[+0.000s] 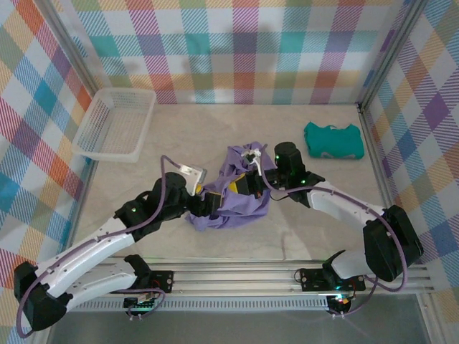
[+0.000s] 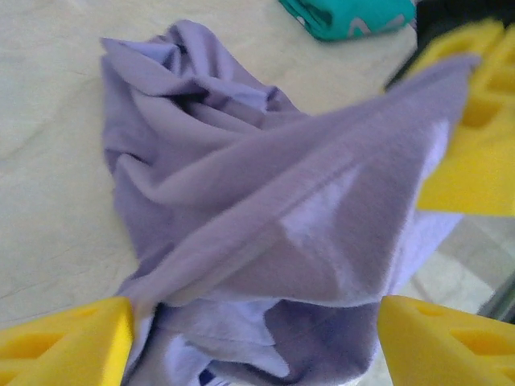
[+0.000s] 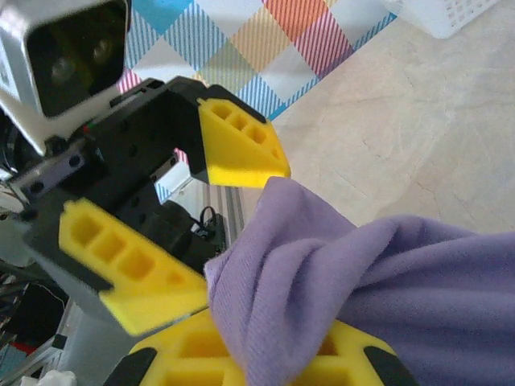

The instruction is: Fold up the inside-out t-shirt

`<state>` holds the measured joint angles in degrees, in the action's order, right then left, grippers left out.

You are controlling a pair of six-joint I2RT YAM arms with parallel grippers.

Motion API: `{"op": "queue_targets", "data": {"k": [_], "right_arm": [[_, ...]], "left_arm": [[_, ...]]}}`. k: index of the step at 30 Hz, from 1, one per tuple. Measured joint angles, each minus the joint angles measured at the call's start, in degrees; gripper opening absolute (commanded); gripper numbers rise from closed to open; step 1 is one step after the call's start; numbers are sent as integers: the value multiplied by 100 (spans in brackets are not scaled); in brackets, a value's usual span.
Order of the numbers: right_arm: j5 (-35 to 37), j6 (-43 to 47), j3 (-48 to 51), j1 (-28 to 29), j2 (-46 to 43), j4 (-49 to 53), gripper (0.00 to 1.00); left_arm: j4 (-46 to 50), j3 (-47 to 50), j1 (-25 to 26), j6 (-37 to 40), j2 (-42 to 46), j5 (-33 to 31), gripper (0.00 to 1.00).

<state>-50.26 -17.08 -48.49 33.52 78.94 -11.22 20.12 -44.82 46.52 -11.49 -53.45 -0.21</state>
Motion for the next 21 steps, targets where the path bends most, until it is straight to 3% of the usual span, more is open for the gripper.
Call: {"op": "queue_targets", "data": {"k": [4,9,11,19,21], "right_arm": [[-94,153,-142,-94,0,302,0],[-146,455,-160,-131,0,713,0],[-146,619,-160,-138,0,901,0],[-260,933,-160,-201,-26,1226,0],[-280,1001,-162,-210,-57,1292,0]], "left_arm": [[61,-188,251,240,-341,-9,74],[-72,-332,280,365,-765,-205,46],[-122,-387,280,391,-955,-229,41],[-573,-492,245,494,-1447,297,42],[-651,-522,210,501,-1532,529,31]]}}
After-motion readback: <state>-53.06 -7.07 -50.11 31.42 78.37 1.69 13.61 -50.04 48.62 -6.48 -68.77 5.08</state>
